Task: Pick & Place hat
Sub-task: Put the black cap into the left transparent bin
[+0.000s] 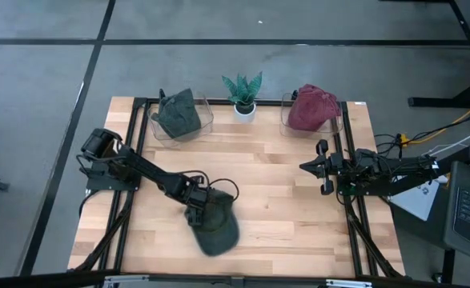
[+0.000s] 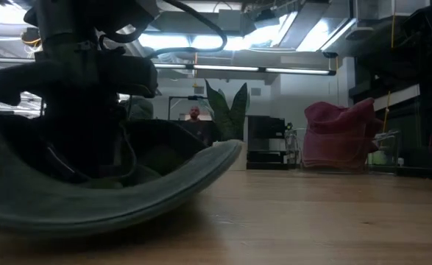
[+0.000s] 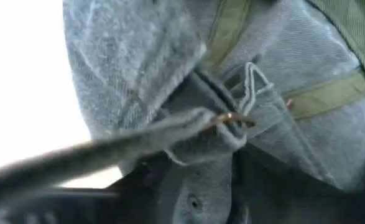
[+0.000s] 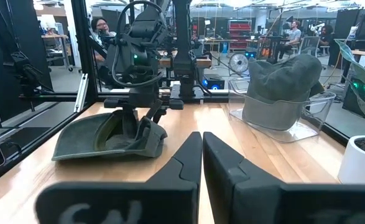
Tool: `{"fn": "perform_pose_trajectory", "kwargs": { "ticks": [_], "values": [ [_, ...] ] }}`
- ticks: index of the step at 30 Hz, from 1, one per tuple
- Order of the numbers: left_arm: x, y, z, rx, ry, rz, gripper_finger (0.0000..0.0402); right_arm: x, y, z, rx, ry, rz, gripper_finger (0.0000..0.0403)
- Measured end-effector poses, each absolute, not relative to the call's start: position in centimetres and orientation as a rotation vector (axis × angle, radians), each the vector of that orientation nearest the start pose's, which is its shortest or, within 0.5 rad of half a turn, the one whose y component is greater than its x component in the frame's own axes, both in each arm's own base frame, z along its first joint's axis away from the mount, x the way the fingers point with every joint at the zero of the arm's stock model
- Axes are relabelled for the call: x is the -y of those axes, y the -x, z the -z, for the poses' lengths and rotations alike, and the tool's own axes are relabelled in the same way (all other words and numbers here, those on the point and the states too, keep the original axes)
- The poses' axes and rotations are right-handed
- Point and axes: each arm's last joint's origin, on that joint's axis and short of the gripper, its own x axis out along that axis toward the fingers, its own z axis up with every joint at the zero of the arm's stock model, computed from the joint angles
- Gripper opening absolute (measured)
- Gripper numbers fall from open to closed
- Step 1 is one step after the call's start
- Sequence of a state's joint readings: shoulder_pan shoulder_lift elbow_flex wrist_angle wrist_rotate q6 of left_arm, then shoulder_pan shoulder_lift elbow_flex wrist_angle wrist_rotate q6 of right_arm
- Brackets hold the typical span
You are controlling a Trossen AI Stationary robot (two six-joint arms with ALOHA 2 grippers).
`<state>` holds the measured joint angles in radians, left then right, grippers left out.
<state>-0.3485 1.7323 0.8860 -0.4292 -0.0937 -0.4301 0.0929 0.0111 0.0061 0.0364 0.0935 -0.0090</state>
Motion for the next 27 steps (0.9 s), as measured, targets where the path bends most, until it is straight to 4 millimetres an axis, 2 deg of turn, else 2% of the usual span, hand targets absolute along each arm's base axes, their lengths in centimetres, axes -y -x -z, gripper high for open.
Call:
{"fn": "perform_pose_trajectory", "kwargs": {
  "ticks": [8,19,27],
  "values": [
    [10.0,-28.8,-12.9,-1.169,-0.004,-0.028,0.0027,-0.6,-9.8,-16.8,0.032,0.006,0.001,0.0016],
    [9.5,-30.1,-13.6,-0.951,-0.338,-0.178,0.0028,-0.6,-9.8,-16.8,0.031,0.006,0.001,0.0016],
    [9.3,-31.8,-15.5,-0.728,-0.659,-0.369,0.0025,-0.6,-9.8,-16.8,0.031,0.006,0.001,0.0016]
  ]
}}
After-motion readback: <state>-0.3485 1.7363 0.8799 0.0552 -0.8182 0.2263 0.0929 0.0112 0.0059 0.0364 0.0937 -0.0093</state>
